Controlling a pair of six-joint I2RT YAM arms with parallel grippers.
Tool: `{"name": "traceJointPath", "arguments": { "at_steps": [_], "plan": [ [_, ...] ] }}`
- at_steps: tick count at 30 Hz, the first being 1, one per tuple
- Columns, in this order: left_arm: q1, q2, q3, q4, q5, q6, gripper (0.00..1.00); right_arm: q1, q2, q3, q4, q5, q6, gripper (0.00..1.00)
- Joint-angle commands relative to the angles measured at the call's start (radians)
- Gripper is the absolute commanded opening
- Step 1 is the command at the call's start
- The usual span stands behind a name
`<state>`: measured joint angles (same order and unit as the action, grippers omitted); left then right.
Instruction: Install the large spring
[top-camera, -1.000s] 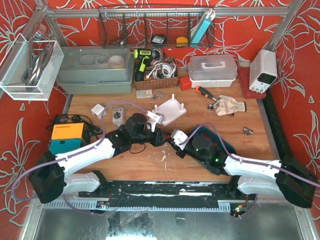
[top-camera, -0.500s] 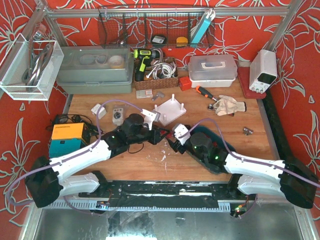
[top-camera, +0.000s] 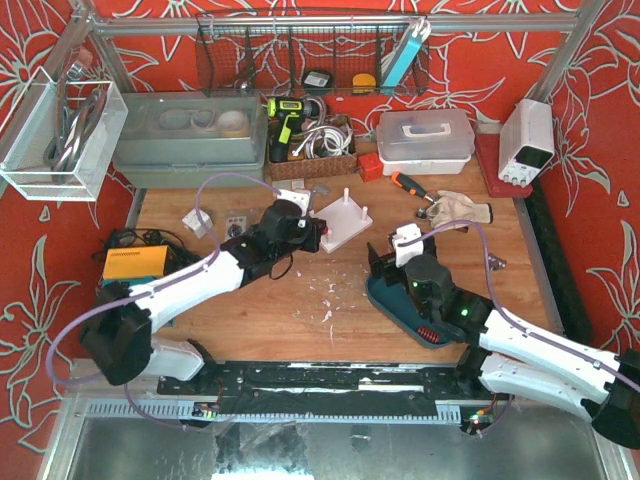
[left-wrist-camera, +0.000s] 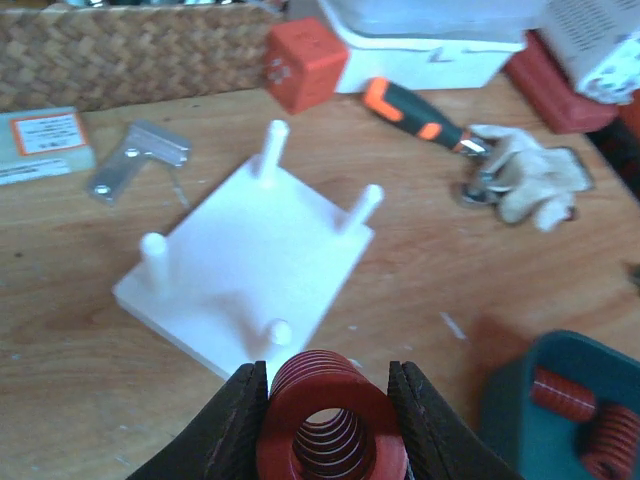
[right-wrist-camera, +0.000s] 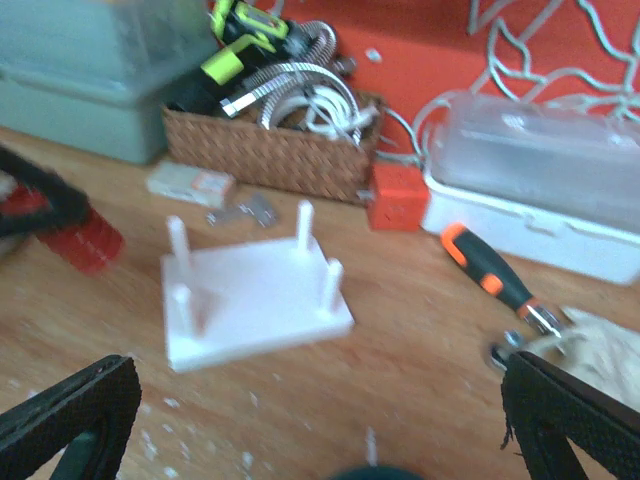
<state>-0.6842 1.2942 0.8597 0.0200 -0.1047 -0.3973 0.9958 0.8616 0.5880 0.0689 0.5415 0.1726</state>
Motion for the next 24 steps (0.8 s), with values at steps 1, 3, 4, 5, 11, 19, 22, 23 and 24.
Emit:
{"name": "traceJointPath", "arguments": {
  "at_steps": [1, 3, 4, 5, 11, 19, 22, 23, 24],
  "plan": [
    [0.048, 0.103, 0.080, -0.032, -0.088, 0.060, 0.00, -0.024, -0.066, -0.104, -0.014, 0.101, -0.003, 0.99],
    [0.069, 0.148, 0.112, -0.045, -0.108, 0.069, 0.00, -0.031, -0.093, -0.135, 0.021, 0.132, -0.006, 0.99],
    [0.076, 0.168, 0.128, -0.049, -0.119, 0.074, 0.00, -0.031, -0.104, -0.149, 0.042, 0.137, -0.010, 0.99],
    [0.083, 0.190, 0.147, -0.055, -0.132, 0.081, 0.00, -0.032, -0.113, -0.164, 0.057, 0.142, -0.011, 0.99],
    [0.101, 0.301, 0.268, -0.118, -0.176, 0.122, 0.00, -0.037, -0.149, -0.200, 0.082, 0.156, -0.006, 0.99],
    [0.124, 0.399, 0.367, -0.180, -0.193, 0.144, 0.01, -0.039, -0.141, -0.194, 0.078, 0.136, -0.007, 0.99],
    [0.137, 0.415, 0.377, -0.176, -0.187, 0.145, 0.01, -0.039, -0.138, -0.195, 0.083, 0.131, -0.005, 0.99],
    [0.139, 0.421, 0.379, -0.173, -0.182, 0.146, 0.01, -0.040, -0.134, -0.197, 0.085, 0.129, -0.004, 0.99],
    [0.140, 0.426, 0.381, -0.171, -0.181, 0.147, 0.02, -0.039, -0.132, -0.198, 0.089, 0.126, -0.002, 0.99]
  ]
}}
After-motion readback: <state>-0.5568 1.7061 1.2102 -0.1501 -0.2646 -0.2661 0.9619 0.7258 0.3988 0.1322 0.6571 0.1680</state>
